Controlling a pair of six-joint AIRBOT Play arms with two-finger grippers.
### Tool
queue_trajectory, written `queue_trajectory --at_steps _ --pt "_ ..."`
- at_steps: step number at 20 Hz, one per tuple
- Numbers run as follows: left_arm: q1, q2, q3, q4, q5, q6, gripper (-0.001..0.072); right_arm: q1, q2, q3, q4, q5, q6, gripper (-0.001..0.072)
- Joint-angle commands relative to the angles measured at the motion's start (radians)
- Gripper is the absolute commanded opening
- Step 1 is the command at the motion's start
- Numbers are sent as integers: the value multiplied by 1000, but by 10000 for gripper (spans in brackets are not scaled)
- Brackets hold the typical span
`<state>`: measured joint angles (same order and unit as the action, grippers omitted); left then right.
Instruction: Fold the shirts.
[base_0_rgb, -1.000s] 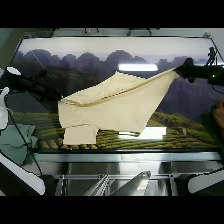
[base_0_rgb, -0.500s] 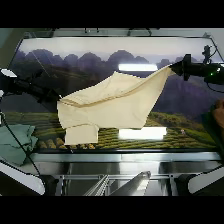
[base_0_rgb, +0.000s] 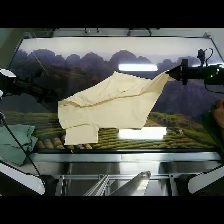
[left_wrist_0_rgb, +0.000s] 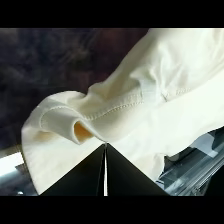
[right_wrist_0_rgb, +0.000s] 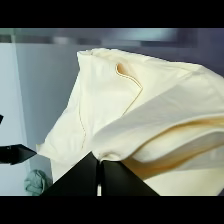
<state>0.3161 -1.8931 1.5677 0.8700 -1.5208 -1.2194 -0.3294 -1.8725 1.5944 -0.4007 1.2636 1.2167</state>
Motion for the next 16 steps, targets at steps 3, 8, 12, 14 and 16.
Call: queue_trajectory --at_steps 3,8,12,14,16 --pt "9 2 1 18 -38 25 257 -22 -1 1 -16 83 3 57" --pt "50 1 -2 159 -145 -21 256 -132 18 -25 -132 377 45 274" --pt "41 8 -114 201 -150 -20 256 -136 192 -345 -404 316 14 386" --pt "14 8 -198 202 -109 -18 256 -105 270 -548 -378 227 -45 475" --pt "-26 8 -251 201 -37 -1 256 -43 292 -705 -306 126 -95 475"
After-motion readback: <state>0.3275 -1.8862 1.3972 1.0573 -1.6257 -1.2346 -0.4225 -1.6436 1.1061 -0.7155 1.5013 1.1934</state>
